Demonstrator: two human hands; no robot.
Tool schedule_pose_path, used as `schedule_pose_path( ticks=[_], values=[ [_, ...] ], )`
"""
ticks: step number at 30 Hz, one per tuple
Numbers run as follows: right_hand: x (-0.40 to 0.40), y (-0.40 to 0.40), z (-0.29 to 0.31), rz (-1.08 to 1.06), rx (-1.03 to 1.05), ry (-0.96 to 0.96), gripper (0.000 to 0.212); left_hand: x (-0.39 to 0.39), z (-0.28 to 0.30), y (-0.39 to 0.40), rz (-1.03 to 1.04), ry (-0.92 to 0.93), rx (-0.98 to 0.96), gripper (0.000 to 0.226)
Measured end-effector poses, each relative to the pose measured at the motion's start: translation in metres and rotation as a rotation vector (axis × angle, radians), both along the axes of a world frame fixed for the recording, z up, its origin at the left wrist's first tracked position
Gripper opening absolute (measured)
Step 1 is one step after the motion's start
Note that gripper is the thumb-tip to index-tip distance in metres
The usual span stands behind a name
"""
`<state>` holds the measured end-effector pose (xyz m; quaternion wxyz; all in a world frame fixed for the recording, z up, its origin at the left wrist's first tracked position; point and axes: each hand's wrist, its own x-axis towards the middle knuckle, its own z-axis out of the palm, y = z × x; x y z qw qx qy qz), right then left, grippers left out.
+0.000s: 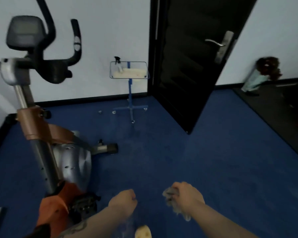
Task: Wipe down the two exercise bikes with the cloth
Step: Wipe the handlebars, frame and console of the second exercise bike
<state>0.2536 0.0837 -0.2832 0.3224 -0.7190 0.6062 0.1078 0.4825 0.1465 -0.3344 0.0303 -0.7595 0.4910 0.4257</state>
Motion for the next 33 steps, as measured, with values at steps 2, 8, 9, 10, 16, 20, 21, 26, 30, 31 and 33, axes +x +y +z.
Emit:
schedule_pose_path(
  ticks=[2,8,9,10,16,20,21,26,30,31,33],
  values=[
    [0.018,-0.032,0.007,0.056,-0.042,-0.012,0.020,0.018,0.003,-0.023,0.071,-0.017,-0.019,0.019],
    [0.073,-0.117,0.011,0.277,-0.050,-0.074,0.021,0.052,0.012,-0.076,0.251,-0.039,0.014,0.021],
    [0.084,-0.135,0.009,0.325,-0.051,-0.082,0.021,0.060,0.013,-0.087,0.278,-0.036,0.022,0.016],
    [0.096,-0.153,0.008,0.370,-0.050,-0.096,0.021,0.067,0.015,-0.099,0.310,-0.038,0.028,0.015],
    [0.166,-0.251,0.019,0.628,-0.106,-0.184,0.016,0.095,0.037,-0.156,0.591,-0.075,-0.024,0.028],
    [0.211,-0.304,0.026,0.780,-0.104,-0.298,0.016,0.118,0.055,-0.186,0.771,-0.034,-0.111,0.024],
    [0.222,-0.311,0.028,0.806,-0.096,-0.318,0.017,0.123,0.061,-0.189,0.820,-0.027,-0.141,0.026],
    [0.294,-0.317,0.062,0.874,-0.065,-0.485,0.032,0.159,0.094,-0.187,1.076,-0.020,-0.364,0.023],
    [0.361,-0.313,0.122,1.015,-0.066,-0.708,0.033,0.219,0.139,-0.189,1.261,-0.102,-0.755,0.019],
    [0.372,-0.312,0.139,1.059,-0.092,-0.753,0.033,0.232,0.151,-0.189,1.302,-0.103,-0.835,0.019],
    [0.395,-0.311,0.178,1.161,-0.185,-0.824,0.030,0.260,0.173,-0.186,1.387,-0.124,-0.982,0.018]
  ],
)
